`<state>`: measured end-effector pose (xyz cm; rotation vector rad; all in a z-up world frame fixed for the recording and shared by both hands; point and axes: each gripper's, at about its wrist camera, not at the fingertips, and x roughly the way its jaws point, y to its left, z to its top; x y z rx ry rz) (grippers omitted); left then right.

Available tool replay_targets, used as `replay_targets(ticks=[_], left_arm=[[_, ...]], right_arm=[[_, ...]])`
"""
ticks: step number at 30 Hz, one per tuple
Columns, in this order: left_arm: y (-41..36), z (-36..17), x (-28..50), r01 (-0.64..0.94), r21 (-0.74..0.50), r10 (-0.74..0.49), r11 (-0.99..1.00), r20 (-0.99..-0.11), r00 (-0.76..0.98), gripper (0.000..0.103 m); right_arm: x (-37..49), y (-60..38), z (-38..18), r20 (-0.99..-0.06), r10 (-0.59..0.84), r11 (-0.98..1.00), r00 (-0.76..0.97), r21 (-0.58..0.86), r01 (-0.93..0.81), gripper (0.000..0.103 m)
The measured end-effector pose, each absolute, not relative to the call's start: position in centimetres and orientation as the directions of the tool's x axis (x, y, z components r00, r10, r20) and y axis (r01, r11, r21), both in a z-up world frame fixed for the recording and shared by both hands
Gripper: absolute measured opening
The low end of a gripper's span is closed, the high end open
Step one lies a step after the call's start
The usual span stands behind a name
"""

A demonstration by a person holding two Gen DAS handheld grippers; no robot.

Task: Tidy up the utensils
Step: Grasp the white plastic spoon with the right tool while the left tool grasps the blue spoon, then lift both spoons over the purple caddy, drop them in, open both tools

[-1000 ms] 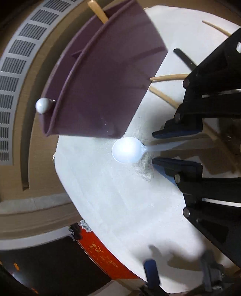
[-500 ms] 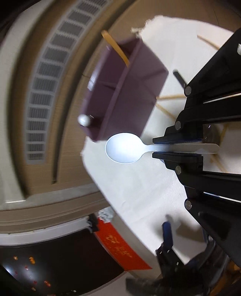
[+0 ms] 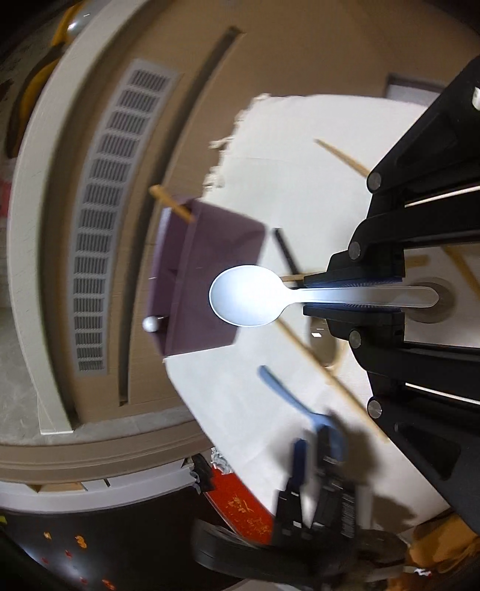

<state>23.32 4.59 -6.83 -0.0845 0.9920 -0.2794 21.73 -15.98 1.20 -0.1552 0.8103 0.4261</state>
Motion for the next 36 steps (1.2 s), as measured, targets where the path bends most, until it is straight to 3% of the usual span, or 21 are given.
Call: replay_targets(ticks=[4,8,12,14,16,28,36], left_arm=[[3.5,-7.4,26.4,0.176,-0.127,-0.197,0.976,-0.857,0.476,0.025],[2.9,-8.5,29.1,0.169,-0.123,-0.182,0.978,-0.898,0.400,0.022],[2.6,-8.4,29.8,0.177,-0.106,-0.170,0.978,-0.903,0.394,0.020],[2.3,-8.4,29.9,0.189,-0.071,-0.146,0.979,-0.895,0.420,0.011],[2.2,-8.1,29.2,0.202,-0.051,-0.141,0.978,-0.875,0.462,0.011],[3.4,1.2,21.2,0.247,-0.139,-0.278,0.959,-0.632,0.724,0.011],[2.9,9.6,21.3,0.296,-0.120,-0.318,0.948,-0.451,0.834,0.011]], right_arm=[[21.4,-17.2,0.0,-0.737,0.325,0.911,0.592,0.077,-0.405,0.008],[21.5,-17.5,-0.5,-0.738,0.324,0.915,0.592,0.085,-0.395,0.008],[21.6,-17.5,-0.8,-0.738,0.332,0.913,0.587,0.094,-0.398,0.008],[21.6,-17.4,-0.8,-0.738,0.339,0.912,0.583,0.105,-0.397,0.008],[21.5,-17.4,-0.8,-0.736,0.348,0.911,0.580,0.118,-0.396,0.008],[20.3,-17.8,1.7,-0.666,0.424,0.890,0.614,0.182,-0.418,0.008],[21.8,-18.0,8.4,-0.500,0.459,0.884,0.735,0.175,-0.433,0.008]])
